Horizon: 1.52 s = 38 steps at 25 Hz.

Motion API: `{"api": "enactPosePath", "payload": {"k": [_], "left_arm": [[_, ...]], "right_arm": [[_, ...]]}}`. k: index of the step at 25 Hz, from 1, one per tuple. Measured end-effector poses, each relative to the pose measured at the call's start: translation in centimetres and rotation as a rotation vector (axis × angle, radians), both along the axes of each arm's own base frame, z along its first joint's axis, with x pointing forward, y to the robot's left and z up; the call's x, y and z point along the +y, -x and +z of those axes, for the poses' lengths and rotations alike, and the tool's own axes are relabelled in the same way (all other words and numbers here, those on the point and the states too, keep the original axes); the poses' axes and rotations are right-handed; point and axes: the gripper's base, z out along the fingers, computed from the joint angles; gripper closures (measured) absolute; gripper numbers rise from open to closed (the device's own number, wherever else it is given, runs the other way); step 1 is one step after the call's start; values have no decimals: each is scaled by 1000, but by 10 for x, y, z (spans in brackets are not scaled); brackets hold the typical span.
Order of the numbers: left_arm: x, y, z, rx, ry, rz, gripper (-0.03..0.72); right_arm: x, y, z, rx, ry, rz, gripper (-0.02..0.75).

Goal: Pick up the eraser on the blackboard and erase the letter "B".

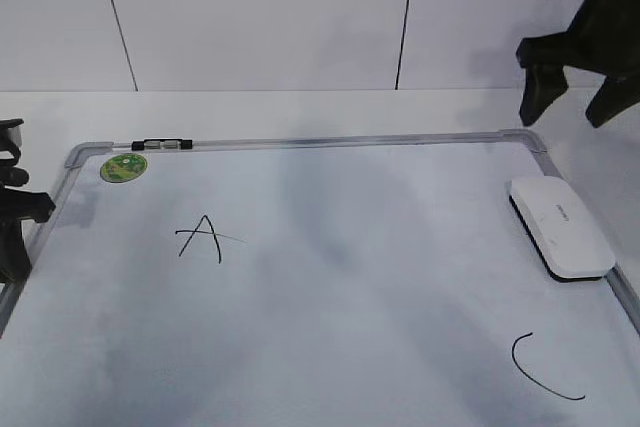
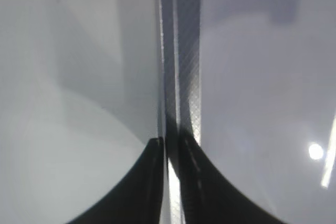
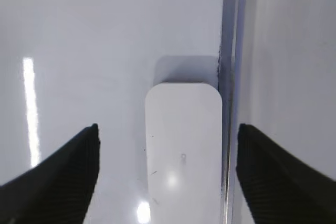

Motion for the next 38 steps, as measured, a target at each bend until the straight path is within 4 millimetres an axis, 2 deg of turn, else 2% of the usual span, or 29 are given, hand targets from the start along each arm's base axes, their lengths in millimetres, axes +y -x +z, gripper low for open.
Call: {"api": "enactPosePath", "payload": {"k": [4, 7, 13, 17, 23, 27, 38], "left_arm": [[0, -2, 2, 44, -3, -21, 488], [0, -2, 7, 97, 4, -35, 442], [1, -16, 30, 49, -9, -55, 428], [2, -14, 47, 77, -19, -71, 428], [2, -5, 71, 30, -26, -77, 448], [3, 13, 102, -53, -29, -76, 454], [3, 105, 184, -335, -39, -76, 454]], "right_arm": [[0, 14, 32, -77, -14, -1, 148], [0, 25, 55, -133, -24, -1, 149], [-1, 46, 86, -211, -28, 0, 150], [-2, 67, 99, -235, -35, 1, 150], [-5, 119, 103, -228, -37, 1, 150], [-8, 158, 106, -242, -35, 2, 154], [-15, 265, 109, -383, -44, -9, 165]]}}
